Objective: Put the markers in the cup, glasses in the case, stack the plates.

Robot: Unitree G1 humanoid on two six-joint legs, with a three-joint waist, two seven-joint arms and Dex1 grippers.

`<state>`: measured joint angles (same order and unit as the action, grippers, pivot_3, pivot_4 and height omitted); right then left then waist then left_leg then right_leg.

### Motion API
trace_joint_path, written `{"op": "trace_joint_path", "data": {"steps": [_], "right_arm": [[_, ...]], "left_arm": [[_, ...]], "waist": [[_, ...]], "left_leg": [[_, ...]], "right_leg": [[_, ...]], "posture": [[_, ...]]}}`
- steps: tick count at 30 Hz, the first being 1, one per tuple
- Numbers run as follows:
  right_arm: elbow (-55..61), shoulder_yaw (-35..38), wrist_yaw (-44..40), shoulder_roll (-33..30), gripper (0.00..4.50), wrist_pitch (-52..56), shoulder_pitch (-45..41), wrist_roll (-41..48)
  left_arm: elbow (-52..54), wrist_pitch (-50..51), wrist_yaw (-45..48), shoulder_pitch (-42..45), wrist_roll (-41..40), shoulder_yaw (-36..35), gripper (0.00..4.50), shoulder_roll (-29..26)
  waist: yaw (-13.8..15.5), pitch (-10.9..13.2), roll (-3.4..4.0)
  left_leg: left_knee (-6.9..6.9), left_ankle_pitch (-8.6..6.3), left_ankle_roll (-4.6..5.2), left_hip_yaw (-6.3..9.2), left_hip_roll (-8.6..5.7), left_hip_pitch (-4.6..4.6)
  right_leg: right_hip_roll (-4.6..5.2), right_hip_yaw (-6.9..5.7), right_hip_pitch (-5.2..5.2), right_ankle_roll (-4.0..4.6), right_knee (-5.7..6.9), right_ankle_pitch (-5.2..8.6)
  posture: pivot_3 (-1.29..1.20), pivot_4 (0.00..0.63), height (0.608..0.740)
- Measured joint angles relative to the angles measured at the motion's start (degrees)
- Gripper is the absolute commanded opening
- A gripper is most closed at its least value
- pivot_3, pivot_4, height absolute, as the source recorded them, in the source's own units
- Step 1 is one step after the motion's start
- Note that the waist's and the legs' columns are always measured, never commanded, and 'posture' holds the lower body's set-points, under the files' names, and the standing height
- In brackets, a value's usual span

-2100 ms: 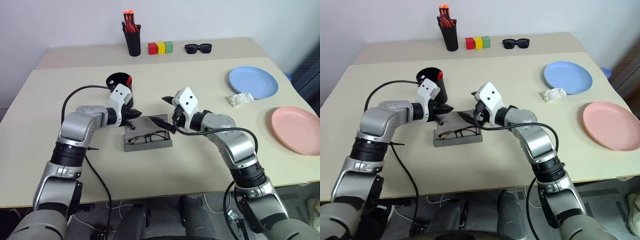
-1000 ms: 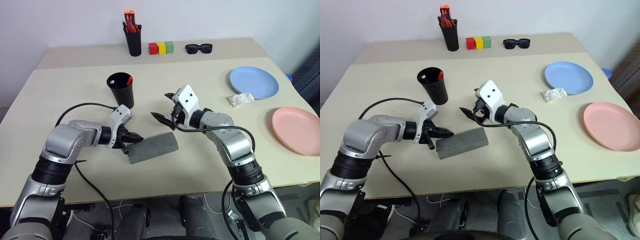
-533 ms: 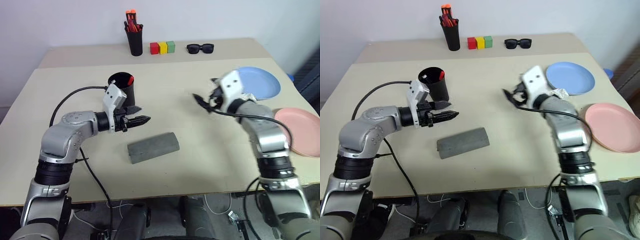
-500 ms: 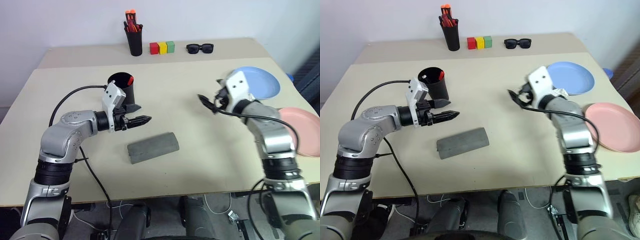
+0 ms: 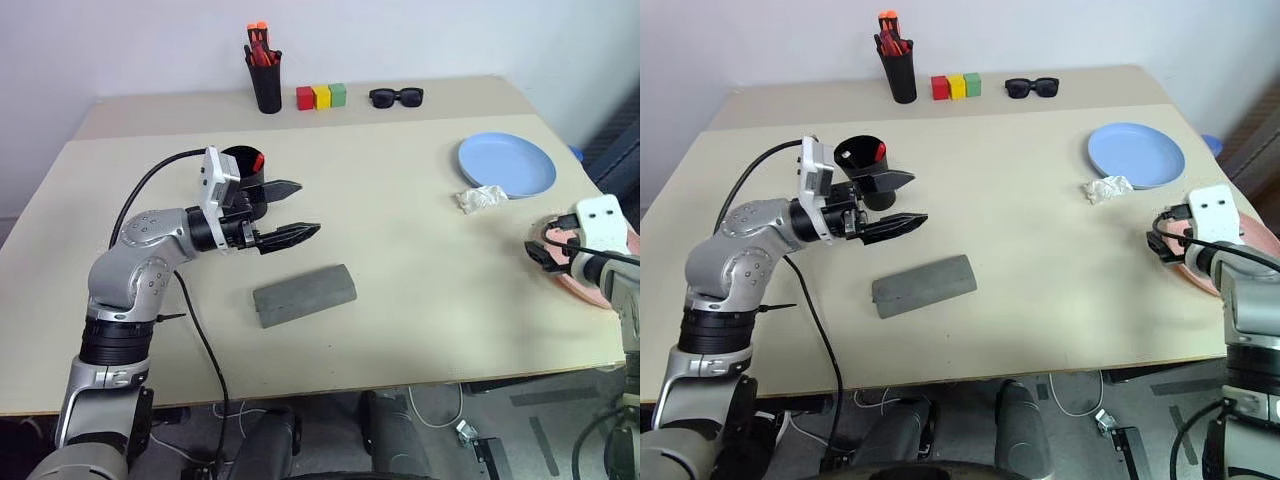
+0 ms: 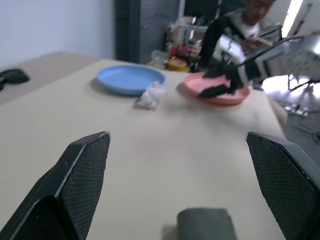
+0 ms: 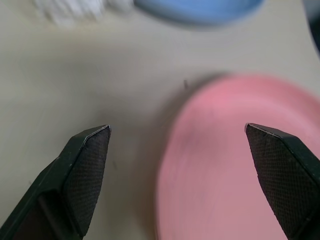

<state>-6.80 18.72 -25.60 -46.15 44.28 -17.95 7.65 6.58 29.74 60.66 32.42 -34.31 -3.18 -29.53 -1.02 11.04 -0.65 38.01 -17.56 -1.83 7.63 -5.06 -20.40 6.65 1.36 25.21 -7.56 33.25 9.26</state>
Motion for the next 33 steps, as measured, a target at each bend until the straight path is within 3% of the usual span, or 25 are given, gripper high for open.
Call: {"op": "trace_joint_path", "data": {"steps": [1,4,9,11,16,22,33], "right_arm": [[-0.4,0.0,0.1,0.0,4.4,0.0,0.2,0.0],[-2.9,0.4,0.5,0.1,3.51,0.4,1.2,0.4],[-5.2,2.2,0.9,0.4,0.83,1.8,1.1,2.2],[-5.4,2.2,1.6,0.5,0.07,1.7,0.7,2.1],[-8.2,2.1,5.1,0.4,0.07,-1.6,-2.0,1.0],[-14.7,-2.2,5.6,0.4,0.07,-14.6,-10.1,-2.1],[-52.1,-16.5,3.9,7.3,0.07,-42.4,-39.8,-12.1]], "left_arm": [[0.0,-0.4,0.4,0.0,0.0,0.0,4.46,0.0],[-0.1,-0.2,1.8,-0.3,-0.8,0.0,4.5,-1.1],[-0.2,1.5,3.2,-1.0,-1.6,0.0,4.5,-3.3],[-0.2,2.5,3.3,-1.2,-2.3,0.0,4.5,-3.5],[-0.2,2.6,2.5,-1.3,-2.7,-0.1,4.5,-3.5],[-2.2,-0.3,-2.9,-0.5,-1.6,-1.0,4.5,0.6],[-0.6,-0.4,-7.8,-1.0,-1.3,-0.5,4.5,2.7]], "waist": [[0.0,0.0,0.0],[0.3,0.0,0.0],[0.4,0.0,0.01],[0.3,0.0,0.0],[0.4,0.0,-0.02],[-0.2,0.0,0.0],[0.0,0.0,-0.02]], "left_leg": [[0.0,0.0,0.0,0.0,0.0,0.0],[0.01,0.0,0.01,0.0,0.0,-0.01],[0.07,-0.01,0.03,0.01,-0.01,0.02],[0.07,-0.01,0.03,0.01,-0.01,0.03],[0.08,-0.01,0.03,0.02,-0.01,0.05],[0.07,-0.01,0.02,-0.03,0.0,0.08],[0.0,0.08,-0.13,-0.01,0.0,-0.06]], "right_leg": [[0.0,0.0,0.0,0.0,0.0,0.0],[0.0,0.0,-0.03,-0.01,-0.01,0.0],[0.01,0.0,-0.1,-0.01,-0.03,0.0],[0.0,0.0,-0.11,-0.01,-0.02,0.0],[0.0,0.0,-0.15,-0.02,-0.05,0.01],[-0.02,0.0,-0.14,-0.03,-0.05,0.0],[-0.02,0.01,0.01,-0.01,-0.11,0.0]], "posture": [[0.0,0.15,0.74],[0.0,0.15,0.74],[0.0,0.15,0.74],[0.0,0.15,0.74],[0.0,0.15,0.74],[0.0,0.15,0.74],[0.0,0.15,0.74]]}}
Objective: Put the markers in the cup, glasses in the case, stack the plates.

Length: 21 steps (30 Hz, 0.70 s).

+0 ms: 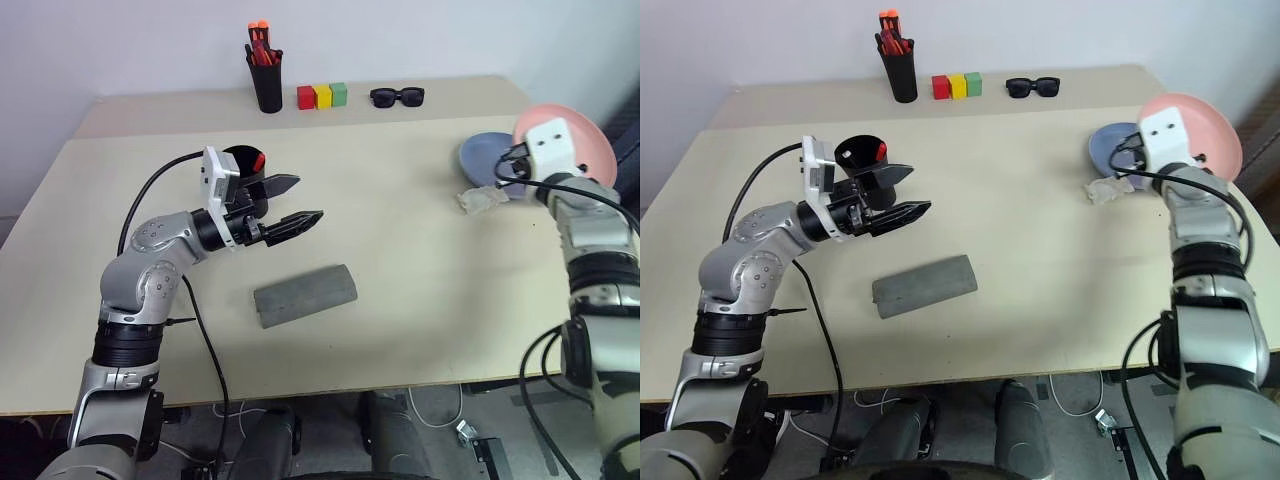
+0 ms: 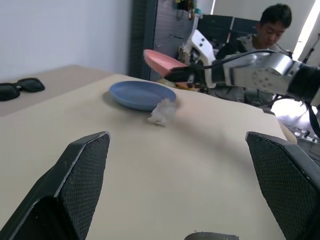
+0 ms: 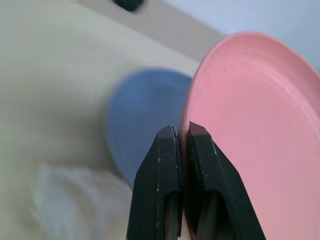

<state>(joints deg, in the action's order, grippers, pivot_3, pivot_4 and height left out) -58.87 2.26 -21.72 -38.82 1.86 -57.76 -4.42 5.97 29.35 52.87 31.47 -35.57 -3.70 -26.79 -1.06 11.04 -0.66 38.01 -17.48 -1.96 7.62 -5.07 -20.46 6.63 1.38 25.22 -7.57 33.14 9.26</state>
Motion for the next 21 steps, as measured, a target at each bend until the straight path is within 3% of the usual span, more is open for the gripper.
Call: {"op": "trace_joint_path", "data": {"steps": [1,4,9,15,21], "right_arm": [[-2.9,-0.7,0.0,0.9,0.07,-2.1,-1.4,-0.6],[-9.5,-1.9,0.6,2.1,1.01,-6.0,-3.5,-2.2],[-14.2,-1.9,1.8,2.4,3.45,-8.7,-4.9,-3.3],[-14.9,1.2,1.8,2.3,3.45,-9.6,-6.8,-1.1],[-9.4,5.5,-9.5,2.4,3.45,-4.5,-3.1,5.5]], "left_arm": [[0.4,0.0,-0.5,-0.1,0.0,0.0,4.5,0.0],[2.1,0.5,-1.7,-0.4,-0.1,-0.1,4.5,-0.1],[4.1,2.0,-3.5,-2.6,-1.3,-0.7,4.5,-0.1],[5.6,2.8,-5.1,-2.6,-2.2,-1.1,4.5,-0.1],[5.5,2.8,-5.2,-2.5,-2.4,-1.7,4.5,-0.2]], "waist": [[0.1,0.0,0.0],[0.2,0.0,0.0],[-0.2,0.0,0.01],[-0.9,0.0,0.01],[-1.4,0.0,0.01]], "left_leg": [[0.0,0.05,-0.09,0.01,-0.01,-0.02],[-0.02,0.06,-0.11,0.02,-0.02,-0.04],[-0.03,0.05,-0.1,0.01,-0.02,-0.01],[-0.03,-0.03,0.05,0.02,-0.01,0.02],[-0.03,-0.03,0.05,0.02,-0.01,0.02]], "right_leg": [[0.01,0.0,0.0,0.0,-0.01,0.0],[0.03,0.0,0.01,0.0,-0.02,0.0],[0.03,0.01,0.03,0.0,0.02,0.0],[0.01,0.01,0.02,0.0,0.07,0.0],[0.01,0.01,0.02,0.0,0.06,0.0]], "posture": [[0.0,0.15,0.74],[0.0,0.15,0.74],[0.0,0.15,0.74],[0.0,0.15,0.74],[0.0,0.15,0.74]]}}
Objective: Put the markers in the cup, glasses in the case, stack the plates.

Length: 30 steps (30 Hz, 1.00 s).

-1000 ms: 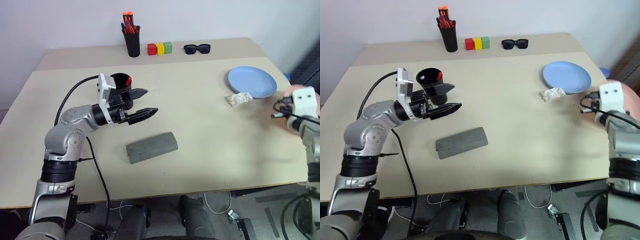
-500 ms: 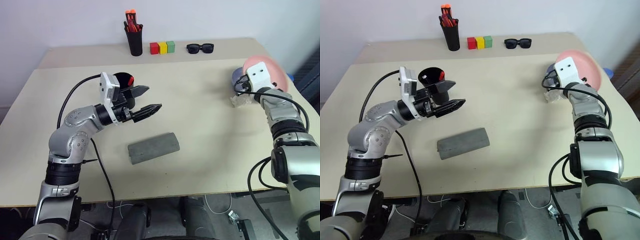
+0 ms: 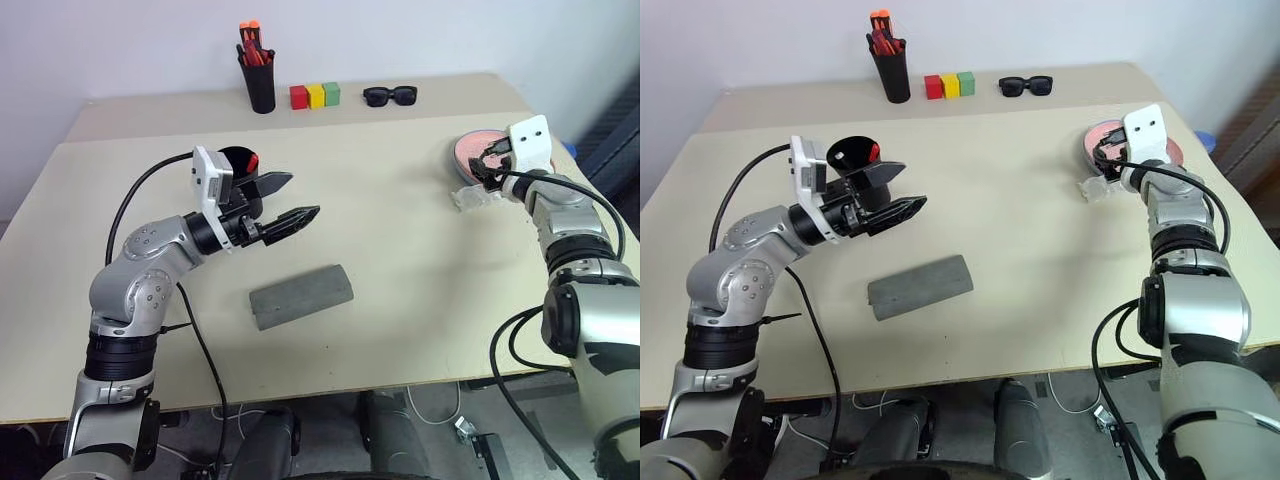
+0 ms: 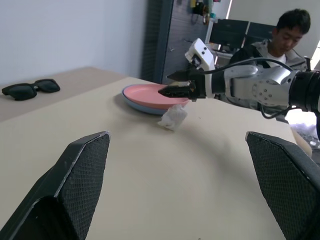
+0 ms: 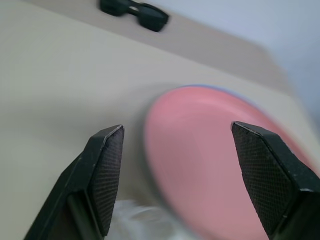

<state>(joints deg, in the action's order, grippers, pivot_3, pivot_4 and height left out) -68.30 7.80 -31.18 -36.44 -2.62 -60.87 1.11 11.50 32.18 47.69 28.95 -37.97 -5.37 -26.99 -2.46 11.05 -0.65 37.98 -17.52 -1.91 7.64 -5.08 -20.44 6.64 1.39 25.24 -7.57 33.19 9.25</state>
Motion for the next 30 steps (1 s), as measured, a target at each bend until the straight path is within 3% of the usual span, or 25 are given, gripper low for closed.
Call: {"op": "trace_joint_path", "data": {"steps": [5,12,15,20,26,30], "right_arm": [[8.8,-0.5,-3.7,0.0,3.45,2.9,7.6,0.8],[9.4,-3.2,0.2,0.2,3.45,2.9,10.3,-2.6],[6.7,-3.2,2.1,0.8,2.63,2.8,10.3,-2.9],[3.3,-3.1,2.3,2.3,0.15,2.3,8.9,-2.8],[3.1,-1.0,1.6,3.0,0.06,-0.1,7.7,-0.5],[2.0,1.9,5.6,2.3,0.06,-1.7,3.1,1.1]], "left_arm": [[-0.6,-0.1,0.7,0.2,0.0,0.1,4.5,0.0],[-2.2,-0.7,1.6,1.2,0.8,0.6,4.5,0.1],[-2.2,-1.2,1.8,1.2,1.2,0.6,4.5,0.1],[-2.1,-1.2,1.8,1.0,1.2,0.6,4.5,-0.5],[-1.7,-1.2,0.8,0.5,1.2,0.5,4.5,-0.6],[-1.7,-1.1,0.6,0.5,1.1,0.3,4.5,-0.6]], "waist": [[0.0,0.0,0.0],[-0.1,0.0,0.01],[0.0,0.0,0.0],[-0.2,0.0,0.01],[-0.1,0.0,0.01],[-0.1,0.0,0.02]], "left_leg": [[0.01,-0.01,0.03,0.0,-0.01,0.01],[0.01,0.0,0.0,-0.01,0.0,0.03],[0.01,0.0,0.0,-0.01,0.0,0.03],[0.01,0.0,0.0,-0.03,0.0,0.05],[0.01,-0.01,0.01,-0.02,-0.01,0.03],[0.01,-0.01,0.01,-0.02,-0.01,0.03]], "right_leg": [[0.01,0.0,0.01,0.0,0.03,0.0],[0.0,0.01,0.01,0.0,0.05,0.0],[0.0,0.01,0.0,0.0,0.05,0.0],[0.0,0.04,0.01,0.0,0.06,0.0],[0.0,0.04,0.01,0.0,0.05,-0.01],[0.0,0.04,0.02,0.0,0.06,-0.01]], "posture": [[0.0,0.15,0.74],[0.0,0.15,0.74],[0.0,0.15,0.74],[0.0,0.15,0.74],[0.0,0.15,0.74],[0.0,0.15,0.74]]}}
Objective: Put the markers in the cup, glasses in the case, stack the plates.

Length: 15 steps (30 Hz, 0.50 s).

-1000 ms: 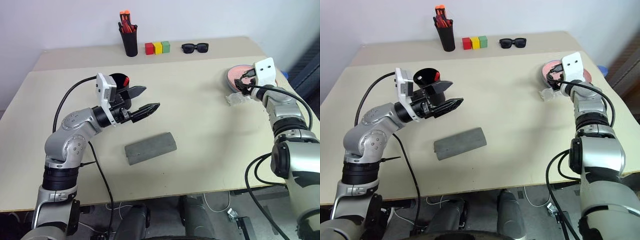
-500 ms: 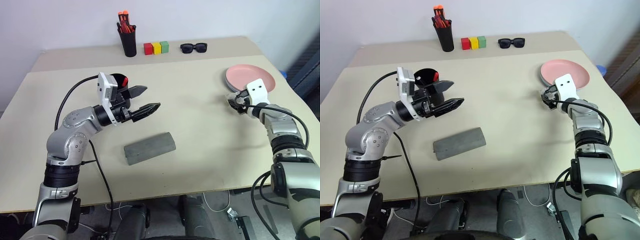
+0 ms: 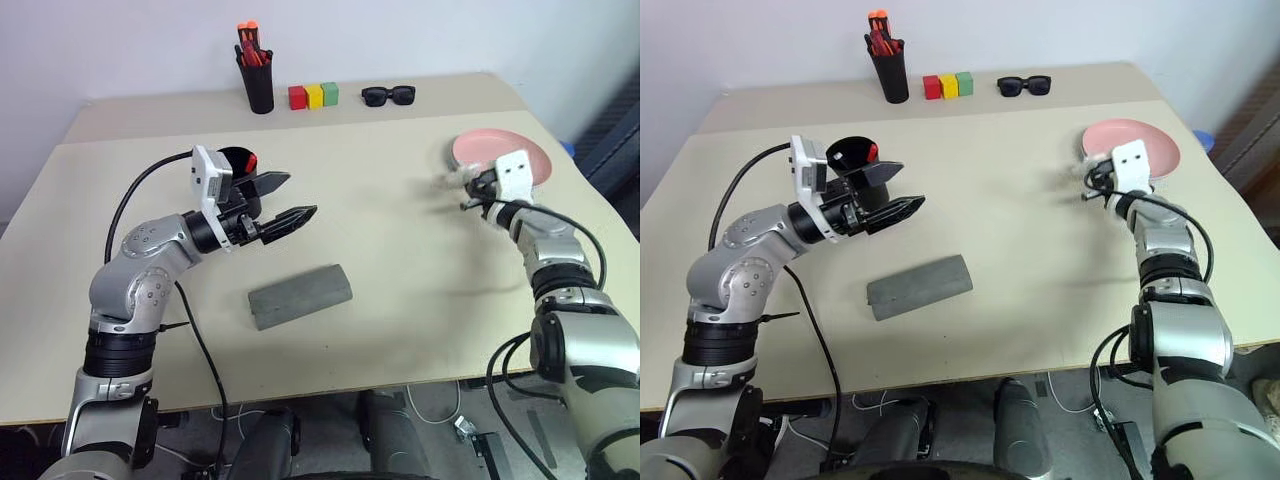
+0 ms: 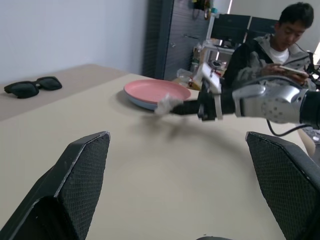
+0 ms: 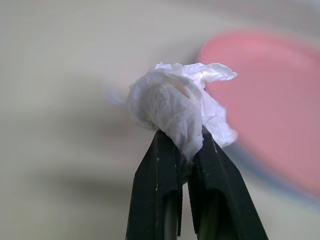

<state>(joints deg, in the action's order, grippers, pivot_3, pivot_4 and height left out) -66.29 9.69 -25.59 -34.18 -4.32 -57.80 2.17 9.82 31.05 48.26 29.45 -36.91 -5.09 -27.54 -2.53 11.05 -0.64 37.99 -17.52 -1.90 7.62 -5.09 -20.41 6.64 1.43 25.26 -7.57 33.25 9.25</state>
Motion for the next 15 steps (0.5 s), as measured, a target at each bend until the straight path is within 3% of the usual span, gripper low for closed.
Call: {"op": "trace_joint_path", "data": {"steps": [2,5,9,15], "right_arm": [[-1.7,0.9,3.3,-1.2,0.06,-0.1,-2.2,0.2],[-4.4,1.0,7.5,-2.4,0.99,-0.1,-3.7,-0.7],[-7.7,-0.5,9.8,-2.1,2.9,-0.1,-3.9,-3.1],[-8.7,-1.8,13.6,-2.1,2.9,-1.3,-4.8,-5.3]], "left_arm": [[0.0,0.0,0.0,0.0,0.0,0.0,4.5,0.0],[0.0,0.0,0.0,0.0,0.0,0.0,4.5,0.1],[0.4,0.5,-0.4,0.0,0.0,0.1,4.5,0.1],[2.2,1.9,-1.3,-0.6,-0.6,-0.4,4.5,-0.5]], "waist": [[0.1,0.0,0.0],[0.1,0.0,-0.01],[-0.1,0.0,-0.01],[-0.1,0.0,0.0]], "left_leg": [[-0.01,0.0,0.0,0.0,0.0,-0.01],[0.0,-0.02,0.04,0.0,0.0,-0.02],[0.0,-0.03,0.06,-0.01,0.0,-0.01],[-0.01,-0.03,0.06,-0.02,0.0,0.0]], "right_leg": [[0.0,0.0,0.0,0.0,0.0,0.0],[0.0,0.0,-0.02,0.0,-0.02,0.0],[0.0,0.0,-0.01,0.0,-0.01,0.0],[0.0,0.01,0.0,0.0,-0.01,0.0]], "posture": [[0.0,0.15,0.74],[0.0,0.15,0.74],[0.0,0.15,0.74],[0.0,0.15,0.74]]}}
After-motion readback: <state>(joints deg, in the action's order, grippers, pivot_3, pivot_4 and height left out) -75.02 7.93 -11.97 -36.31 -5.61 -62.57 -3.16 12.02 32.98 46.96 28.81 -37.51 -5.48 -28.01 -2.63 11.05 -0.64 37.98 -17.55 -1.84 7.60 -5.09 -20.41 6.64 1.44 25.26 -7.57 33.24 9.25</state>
